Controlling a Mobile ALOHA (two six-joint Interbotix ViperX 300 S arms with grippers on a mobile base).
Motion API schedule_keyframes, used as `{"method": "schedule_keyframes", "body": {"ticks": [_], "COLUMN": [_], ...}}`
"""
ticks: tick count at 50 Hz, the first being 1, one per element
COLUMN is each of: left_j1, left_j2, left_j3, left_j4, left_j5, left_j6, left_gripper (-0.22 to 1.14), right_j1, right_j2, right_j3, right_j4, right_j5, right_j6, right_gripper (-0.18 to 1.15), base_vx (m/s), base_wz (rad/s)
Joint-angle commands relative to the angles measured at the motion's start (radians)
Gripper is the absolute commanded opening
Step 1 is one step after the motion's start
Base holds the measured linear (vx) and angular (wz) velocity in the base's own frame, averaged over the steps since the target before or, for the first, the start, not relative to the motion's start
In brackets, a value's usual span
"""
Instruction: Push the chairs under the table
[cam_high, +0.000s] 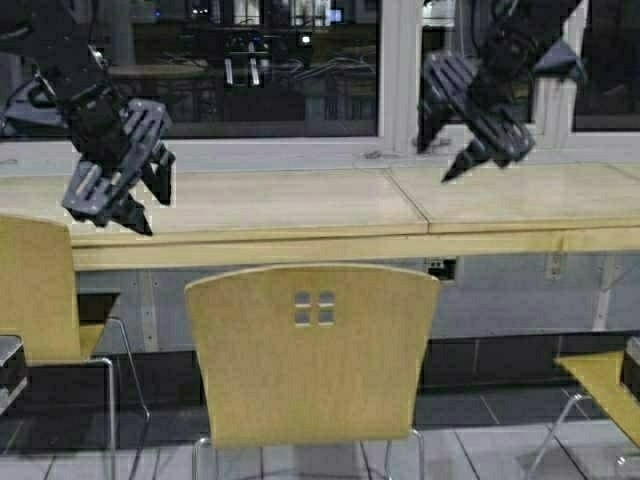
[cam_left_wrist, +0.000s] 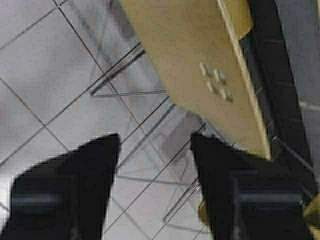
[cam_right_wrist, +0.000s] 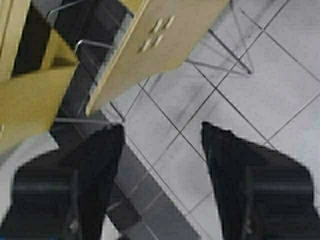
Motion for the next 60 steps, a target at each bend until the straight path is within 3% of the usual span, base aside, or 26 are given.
{"method": "schedule_keyframes", "body": {"ticks": [1, 16, 37, 46, 60], "left_j1": [-0.003, -0.005, -0.101, -0.143, -0.19], "left_j2": [0.026, 0.1, 0.098, 0.106, 0.138], "left_j3": [-0.044, -0.078, 0.06, 0.081, 0.114], "left_j4": [-0.026, -0.043, -0.074, -0.12, -0.129], "left_j5": [0.003, 0.029, 0.021, 0.018, 0.008], "left_j6": [-0.005, 0.006, -0.008, -0.014, -0.011], "left_gripper": [0.84, 0.84, 0.84, 0.84, 0.84], "right_j1": [0.0, 0.0, 0.009, 0.006, 0.083], "right_j2": [0.029, 0.107, 0.071, 0.075, 0.12], "right_j3": [-0.026, -0.048, 0.178, 0.222, 0.252], "right_j4": [0.035, 0.086, 0.094, 0.092, 0.152], "right_j5": [-0.003, 0.003, -0.015, -0.026, -0.044], "right_j6": [0.011, 0.011, 0.02, 0.017, 0.025], "right_gripper": [0.86, 0.86, 0.86, 0.86, 0.86], "base_vx": [0.23, 0.22, 0.26, 0.21, 0.19], "base_wz": [0.06, 0.09, -0.02, 0.04, 0.07]}}
